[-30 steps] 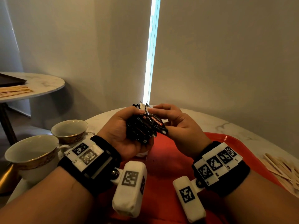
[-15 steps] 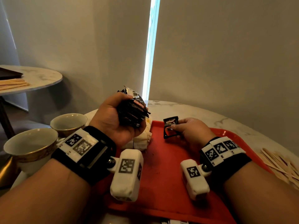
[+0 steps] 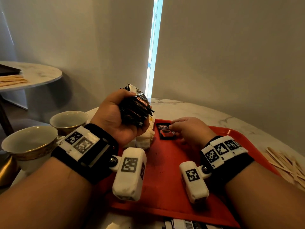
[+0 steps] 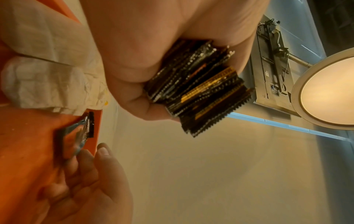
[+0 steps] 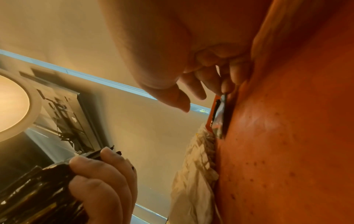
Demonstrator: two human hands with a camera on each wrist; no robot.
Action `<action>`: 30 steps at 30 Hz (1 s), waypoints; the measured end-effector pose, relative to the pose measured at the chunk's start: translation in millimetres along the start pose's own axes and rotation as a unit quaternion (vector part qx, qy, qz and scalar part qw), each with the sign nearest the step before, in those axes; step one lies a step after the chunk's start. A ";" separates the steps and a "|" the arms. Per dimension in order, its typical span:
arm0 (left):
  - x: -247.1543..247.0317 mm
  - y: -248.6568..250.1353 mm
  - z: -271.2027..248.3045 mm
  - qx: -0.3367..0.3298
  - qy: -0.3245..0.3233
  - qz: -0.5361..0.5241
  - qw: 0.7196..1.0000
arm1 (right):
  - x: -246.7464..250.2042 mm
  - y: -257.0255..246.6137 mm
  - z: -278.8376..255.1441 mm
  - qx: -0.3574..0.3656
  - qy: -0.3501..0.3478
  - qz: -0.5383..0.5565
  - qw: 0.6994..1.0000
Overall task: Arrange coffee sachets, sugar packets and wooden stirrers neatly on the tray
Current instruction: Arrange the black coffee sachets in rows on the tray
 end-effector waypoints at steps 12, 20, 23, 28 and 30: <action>0.7 -0.8 0.6 0.003 0.001 -0.007 1.000 | -5.7 -7.8 -10.6 -0.019 -0.001 0.093 0.995; 1.7 -1.6 1.4 0.000 0.003 -0.003 1.000 | -13.1 -10.7 -12.6 -0.019 -0.007 0.139 0.990; 2.2 -2.0 1.9 0.003 0.002 0.003 1.000 | -14.0 -10.2 -13.1 -0.017 -0.002 0.151 0.988; 4.7 -0.7 2.2 0.001 0.003 0.001 1.000 | -12.0 -9.5 -9.6 0.009 0.044 0.159 0.986; 5.0 -1.6 2.9 0.006 0.001 0.005 1.000 | -9.0 -10.8 -8.4 0.023 0.060 0.148 0.987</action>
Point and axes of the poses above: each hand's wrist, its own z-axis towards the middle knuckle, its own x-axis out of the back of the hand, y = z × x, the point moved 1 cm from there along z, towards the middle knuckle, and after that the axes turned 12 degrees about x, right-handed, at the moved point
